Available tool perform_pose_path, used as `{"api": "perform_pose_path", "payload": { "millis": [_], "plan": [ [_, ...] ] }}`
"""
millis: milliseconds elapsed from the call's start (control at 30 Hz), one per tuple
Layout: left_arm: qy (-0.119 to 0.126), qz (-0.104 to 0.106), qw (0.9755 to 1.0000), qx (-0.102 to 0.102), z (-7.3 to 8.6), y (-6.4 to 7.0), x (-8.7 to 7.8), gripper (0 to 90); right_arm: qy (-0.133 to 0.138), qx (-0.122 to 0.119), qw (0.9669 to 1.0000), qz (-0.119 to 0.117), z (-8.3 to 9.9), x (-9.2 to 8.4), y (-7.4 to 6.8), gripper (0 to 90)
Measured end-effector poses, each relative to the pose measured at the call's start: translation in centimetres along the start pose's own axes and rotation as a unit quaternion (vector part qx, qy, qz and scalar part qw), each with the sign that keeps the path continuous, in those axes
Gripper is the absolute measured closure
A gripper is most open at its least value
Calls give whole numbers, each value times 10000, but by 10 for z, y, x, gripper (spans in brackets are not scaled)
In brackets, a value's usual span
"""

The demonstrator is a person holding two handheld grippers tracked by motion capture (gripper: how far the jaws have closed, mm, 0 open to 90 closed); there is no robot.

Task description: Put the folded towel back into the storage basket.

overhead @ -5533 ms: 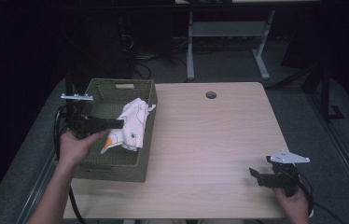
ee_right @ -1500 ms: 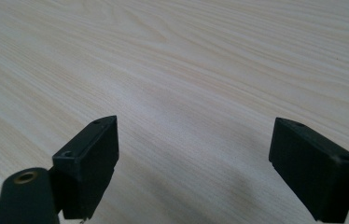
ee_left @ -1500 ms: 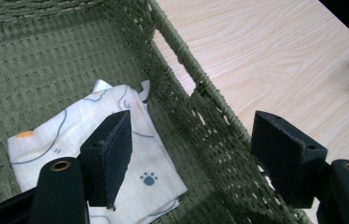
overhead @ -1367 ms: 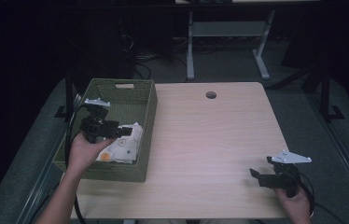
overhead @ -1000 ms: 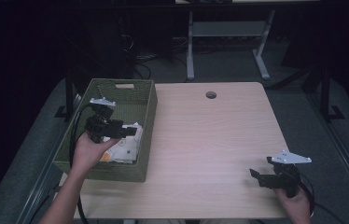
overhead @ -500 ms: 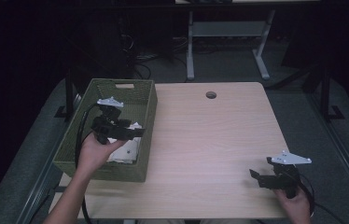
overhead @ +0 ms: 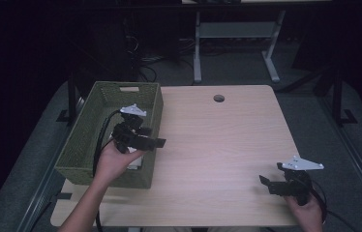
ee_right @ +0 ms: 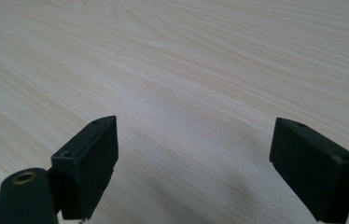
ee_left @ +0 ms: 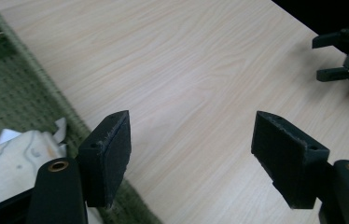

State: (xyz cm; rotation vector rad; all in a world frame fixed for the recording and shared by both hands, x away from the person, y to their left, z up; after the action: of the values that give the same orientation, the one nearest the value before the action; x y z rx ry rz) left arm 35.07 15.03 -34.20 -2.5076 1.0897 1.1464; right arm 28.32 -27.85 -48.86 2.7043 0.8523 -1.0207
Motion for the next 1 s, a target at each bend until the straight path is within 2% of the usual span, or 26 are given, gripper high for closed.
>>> {"api": "perform_pose_path", "payload": {
  "millis": [233, 467, 600, 1000],
  "plan": [
    [-25, 103, 9999, 74, -1, 11, 10, 288, 2, -1, 10000, 19, 0, 0, 1, 149],
    [-10, 214, 9998, 31, 1, 20, 21, 281, -28, -59, 10000, 16, 0, 1, -1, 149],
    [-49, 305, 9995, 79, 2, 25, 26, 281, -42, -52, 10000, 22, 0, 1, -2, 149],
    [-115, 374, 9989, 244, 5, 44, 41, 269, -58, -67, 10000, 22, 0, 1, -2, 148]
  ]
}}
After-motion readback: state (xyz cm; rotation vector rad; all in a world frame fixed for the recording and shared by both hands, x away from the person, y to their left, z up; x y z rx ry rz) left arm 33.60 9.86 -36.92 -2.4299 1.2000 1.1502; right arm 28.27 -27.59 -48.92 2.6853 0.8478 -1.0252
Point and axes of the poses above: each handheld gripper's, and its own axes: x roughly forward along the jaws, z roughly out of its underside, y roughly to its right, the point moved 4 cm from there along x, roughly forward along the jaws, and after that the axes turned 4 degrees about -z, right-handed, at the moved point
